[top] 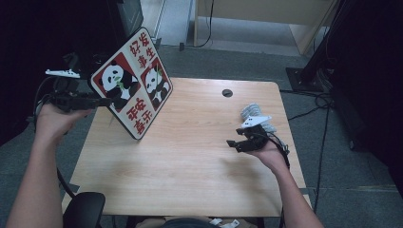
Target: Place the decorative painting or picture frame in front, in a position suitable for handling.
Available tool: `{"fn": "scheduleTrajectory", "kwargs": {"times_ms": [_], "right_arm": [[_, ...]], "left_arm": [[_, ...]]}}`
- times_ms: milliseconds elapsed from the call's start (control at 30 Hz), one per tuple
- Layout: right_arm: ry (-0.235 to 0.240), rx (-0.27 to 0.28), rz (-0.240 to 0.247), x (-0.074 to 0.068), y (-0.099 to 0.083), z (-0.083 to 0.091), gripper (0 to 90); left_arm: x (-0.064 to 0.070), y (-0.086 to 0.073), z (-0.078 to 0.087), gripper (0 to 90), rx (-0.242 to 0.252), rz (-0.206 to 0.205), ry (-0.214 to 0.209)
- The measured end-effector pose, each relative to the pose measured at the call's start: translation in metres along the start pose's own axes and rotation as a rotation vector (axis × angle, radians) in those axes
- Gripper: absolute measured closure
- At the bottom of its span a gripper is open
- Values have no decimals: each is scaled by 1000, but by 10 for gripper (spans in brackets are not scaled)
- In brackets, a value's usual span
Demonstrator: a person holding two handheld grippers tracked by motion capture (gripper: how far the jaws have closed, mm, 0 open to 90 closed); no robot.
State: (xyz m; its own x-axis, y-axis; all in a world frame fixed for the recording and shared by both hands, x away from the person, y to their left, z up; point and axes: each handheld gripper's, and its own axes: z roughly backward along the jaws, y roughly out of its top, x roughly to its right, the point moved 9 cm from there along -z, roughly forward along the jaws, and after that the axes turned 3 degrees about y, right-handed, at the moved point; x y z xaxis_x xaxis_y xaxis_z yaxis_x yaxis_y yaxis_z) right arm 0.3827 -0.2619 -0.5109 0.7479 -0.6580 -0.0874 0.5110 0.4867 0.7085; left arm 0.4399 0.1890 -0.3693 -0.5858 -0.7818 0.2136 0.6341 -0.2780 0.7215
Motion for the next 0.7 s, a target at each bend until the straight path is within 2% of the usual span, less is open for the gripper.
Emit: {"fn": "scheduleTrajectory", "kwargs": {"times_ms": [167,333,400,500,700], "right_arm": [[0,-5,0,-1,-1,-1,340],[-2,-6,3,-1,-1,-1,339],[-2,-10,4,-1,-1,-2,339],[-3,-14,6,-1,-2,-2,339],[-2,-15,7,-1,-1,-2,338]], "left_arm": [[-2,11,1,438,-7,7,-8],[-6,34,2,440,-15,22,-24],[-8,42,1,440,-24,34,-7],[-12,53,0,442,-36,29,9],[-20,73,-6,451,-59,30,-2]]}}
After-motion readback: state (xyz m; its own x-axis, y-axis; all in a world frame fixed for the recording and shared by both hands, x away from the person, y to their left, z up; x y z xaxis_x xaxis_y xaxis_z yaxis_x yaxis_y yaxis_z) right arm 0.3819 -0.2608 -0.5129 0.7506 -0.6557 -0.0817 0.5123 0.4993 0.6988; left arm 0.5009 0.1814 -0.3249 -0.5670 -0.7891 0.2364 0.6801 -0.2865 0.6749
